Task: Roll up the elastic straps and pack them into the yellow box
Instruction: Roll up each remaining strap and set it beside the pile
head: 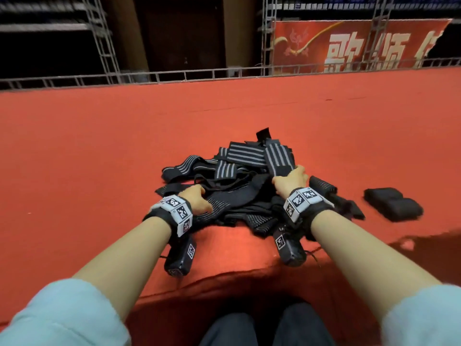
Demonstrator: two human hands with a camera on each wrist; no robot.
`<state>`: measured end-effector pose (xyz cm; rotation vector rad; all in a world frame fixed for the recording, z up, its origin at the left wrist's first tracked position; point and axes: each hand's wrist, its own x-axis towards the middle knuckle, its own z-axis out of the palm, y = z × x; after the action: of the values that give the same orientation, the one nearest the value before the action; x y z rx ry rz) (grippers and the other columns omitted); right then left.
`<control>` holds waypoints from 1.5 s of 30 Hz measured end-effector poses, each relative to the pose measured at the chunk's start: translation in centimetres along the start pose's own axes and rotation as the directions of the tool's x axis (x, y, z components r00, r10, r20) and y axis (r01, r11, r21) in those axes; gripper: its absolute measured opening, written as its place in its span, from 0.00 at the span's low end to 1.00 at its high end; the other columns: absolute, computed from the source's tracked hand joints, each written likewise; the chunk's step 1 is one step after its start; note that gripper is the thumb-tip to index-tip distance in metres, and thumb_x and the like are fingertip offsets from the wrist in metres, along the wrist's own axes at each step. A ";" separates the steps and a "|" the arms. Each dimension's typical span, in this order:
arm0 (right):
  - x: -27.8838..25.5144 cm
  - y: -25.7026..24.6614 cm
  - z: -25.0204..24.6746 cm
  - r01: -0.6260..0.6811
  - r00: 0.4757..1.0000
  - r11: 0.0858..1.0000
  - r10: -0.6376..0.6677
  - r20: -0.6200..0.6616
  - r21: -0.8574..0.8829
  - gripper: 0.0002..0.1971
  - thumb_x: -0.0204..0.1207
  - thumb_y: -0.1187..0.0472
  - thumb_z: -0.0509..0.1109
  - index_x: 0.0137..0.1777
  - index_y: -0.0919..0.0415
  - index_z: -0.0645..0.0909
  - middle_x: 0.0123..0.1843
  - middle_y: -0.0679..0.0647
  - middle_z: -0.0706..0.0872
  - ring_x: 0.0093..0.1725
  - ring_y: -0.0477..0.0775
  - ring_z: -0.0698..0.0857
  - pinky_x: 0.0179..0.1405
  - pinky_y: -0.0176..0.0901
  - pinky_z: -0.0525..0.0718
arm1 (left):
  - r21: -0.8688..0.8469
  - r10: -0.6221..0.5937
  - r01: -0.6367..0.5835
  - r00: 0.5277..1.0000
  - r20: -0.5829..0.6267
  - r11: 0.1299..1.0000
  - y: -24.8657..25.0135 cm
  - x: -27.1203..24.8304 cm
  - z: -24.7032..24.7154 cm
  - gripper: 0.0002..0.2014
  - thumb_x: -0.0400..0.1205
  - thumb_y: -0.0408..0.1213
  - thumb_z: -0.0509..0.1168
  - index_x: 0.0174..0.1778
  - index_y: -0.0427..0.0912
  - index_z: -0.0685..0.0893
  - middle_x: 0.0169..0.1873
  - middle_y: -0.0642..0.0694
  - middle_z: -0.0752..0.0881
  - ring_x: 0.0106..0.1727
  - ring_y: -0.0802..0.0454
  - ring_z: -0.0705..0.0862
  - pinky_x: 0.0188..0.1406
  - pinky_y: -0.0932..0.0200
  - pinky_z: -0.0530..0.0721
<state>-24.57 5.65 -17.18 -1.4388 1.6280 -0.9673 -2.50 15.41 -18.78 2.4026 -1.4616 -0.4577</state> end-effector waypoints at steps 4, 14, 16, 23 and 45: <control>0.0 1.1 -0.3 0.026 1.000 0.999 -0.026 0.005 -0.028 0.36 0.72 0.65 0.72 0.79 0.63 0.62 0.76 0.63 0.67 0.68 0.64 0.76 0.67 0.47 0.76 | 0.221 -0.046 0.040 0.999 0.024 0.975 -3.4 -0.3 2.2 0.44 0.68 0.52 0.78 0.78 0.43 0.66 0.72 0.39 0.75 0.72 0.37 0.74 0.71 0.49 0.74; -1.2 2.8 0.8 0.163 0.986 0.986 -0.162 0.029 -0.027 0.20 0.71 0.66 0.69 0.63 0.60 0.74 0.58 0.58 0.82 0.56 0.56 0.79 0.57 0.42 0.76 | 0.107 0.035 -0.032 0.999 -0.023 0.994 -6.0 -0.1 2.4 0.41 0.68 0.56 0.77 0.75 0.46 0.70 0.66 0.39 0.73 0.66 0.40 0.78 0.69 0.50 0.76; -1.6 3.0 1.8 0.153 0.979 0.988 -0.149 0.139 -0.023 0.16 0.70 0.66 0.69 0.59 0.58 0.77 0.46 0.55 0.87 0.51 0.58 0.85 0.58 0.50 0.83 | -0.022 0.045 -0.046 0.998 -0.032 0.999 -6.1 0.0 0.9 0.38 0.68 0.56 0.78 0.71 0.44 0.75 0.65 0.40 0.76 0.65 0.44 0.79 0.69 0.53 0.76; -3.4 1.6 4.6 0.108 0.913 0.994 -0.110 0.392 0.027 0.23 0.72 0.66 0.71 0.64 0.50 0.70 0.50 0.57 0.87 0.49 0.58 0.88 0.51 0.52 0.88 | -0.643 -0.035 -0.115 0.976 -0.215 0.757 -2.9 -0.5 -5.3 0.10 0.81 0.43 0.62 0.46 0.41 0.84 0.48 0.42 0.86 0.47 0.47 0.84 0.48 0.58 0.80; -4.3 2.8 6.9 0.417 0.733 0.873 -0.159 0.661 -0.253 0.32 0.74 0.63 0.71 0.79 0.57 0.70 0.73 0.53 0.78 0.67 0.53 0.79 0.61 0.38 0.77 | 0.063 0.057 -0.053 0.996 -0.065 0.997 -5.7 -1.6 0.8 0.26 0.70 0.47 0.75 0.63 0.46 0.78 0.57 0.43 0.85 0.59 0.43 0.84 0.55 0.55 0.81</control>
<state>-19.23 9.71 -22.54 -2.0674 1.1264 -0.2374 1.03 19.25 -21.60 2.3935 -1.5295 -0.3209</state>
